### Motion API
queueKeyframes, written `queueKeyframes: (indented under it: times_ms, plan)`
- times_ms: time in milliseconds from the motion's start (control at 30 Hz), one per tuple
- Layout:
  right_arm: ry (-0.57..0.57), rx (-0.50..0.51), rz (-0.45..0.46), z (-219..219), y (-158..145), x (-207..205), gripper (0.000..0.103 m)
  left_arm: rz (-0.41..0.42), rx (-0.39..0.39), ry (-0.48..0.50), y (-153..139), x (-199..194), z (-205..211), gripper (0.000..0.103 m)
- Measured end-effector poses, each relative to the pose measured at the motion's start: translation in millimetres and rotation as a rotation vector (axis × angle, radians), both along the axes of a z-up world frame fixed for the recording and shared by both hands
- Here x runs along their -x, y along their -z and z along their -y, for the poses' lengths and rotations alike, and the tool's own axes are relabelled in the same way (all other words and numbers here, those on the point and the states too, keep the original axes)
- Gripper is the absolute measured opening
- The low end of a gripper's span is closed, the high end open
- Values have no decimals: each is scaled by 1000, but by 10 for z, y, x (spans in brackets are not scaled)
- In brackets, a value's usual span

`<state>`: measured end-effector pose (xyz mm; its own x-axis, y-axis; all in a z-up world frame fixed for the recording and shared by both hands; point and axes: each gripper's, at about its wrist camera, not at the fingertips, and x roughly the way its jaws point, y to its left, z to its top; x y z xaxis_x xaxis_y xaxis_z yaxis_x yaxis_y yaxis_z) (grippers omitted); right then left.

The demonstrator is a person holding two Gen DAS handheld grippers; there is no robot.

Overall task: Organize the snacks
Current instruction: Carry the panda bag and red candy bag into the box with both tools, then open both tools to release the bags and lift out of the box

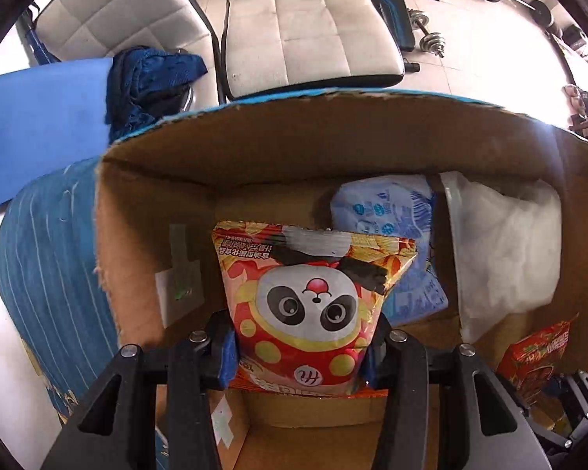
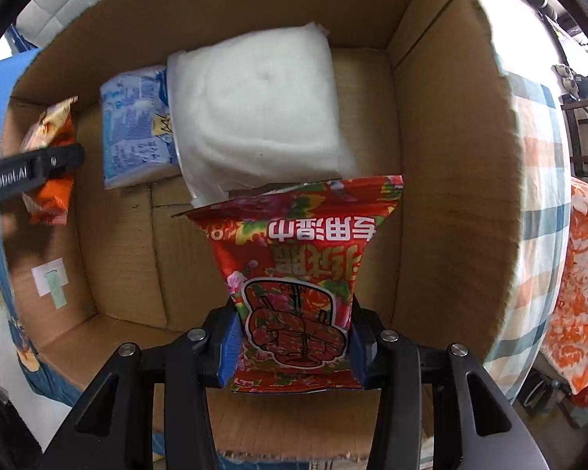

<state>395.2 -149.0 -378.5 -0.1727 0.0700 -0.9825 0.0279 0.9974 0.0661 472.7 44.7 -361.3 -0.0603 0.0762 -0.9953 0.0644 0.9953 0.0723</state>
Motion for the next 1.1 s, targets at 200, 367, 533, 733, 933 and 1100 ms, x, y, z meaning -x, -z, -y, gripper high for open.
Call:
queueKeyframes:
  times_ms: [200, 367, 533, 733, 933, 1100]
  plan:
    - [-20, -13, -44, -16, 206, -29, 48, -48, 0, -10, 159, -56, -22, 49]
    - [-30, -5, -72, 15, 351, -21, 48, -44, 29, -36, 159, -66, -51, 53]
    - [-30, -5, -72, 47, 378, -25, 49, -29, 39, -31, 103, -73, -37, 59]
    - [-40, -1, -53, -6, 261, -91, 55, 7, 49, -30, -70, 12, -13, 63]
    - [-37, -3, -33, 44, 92, -76, 55, 50, 86, -37, -280, 171, -28, 63]
    - [-46, 0, -1, 53, -133, 8, 57, 89, 125, -51, -446, 422, -36, 63]
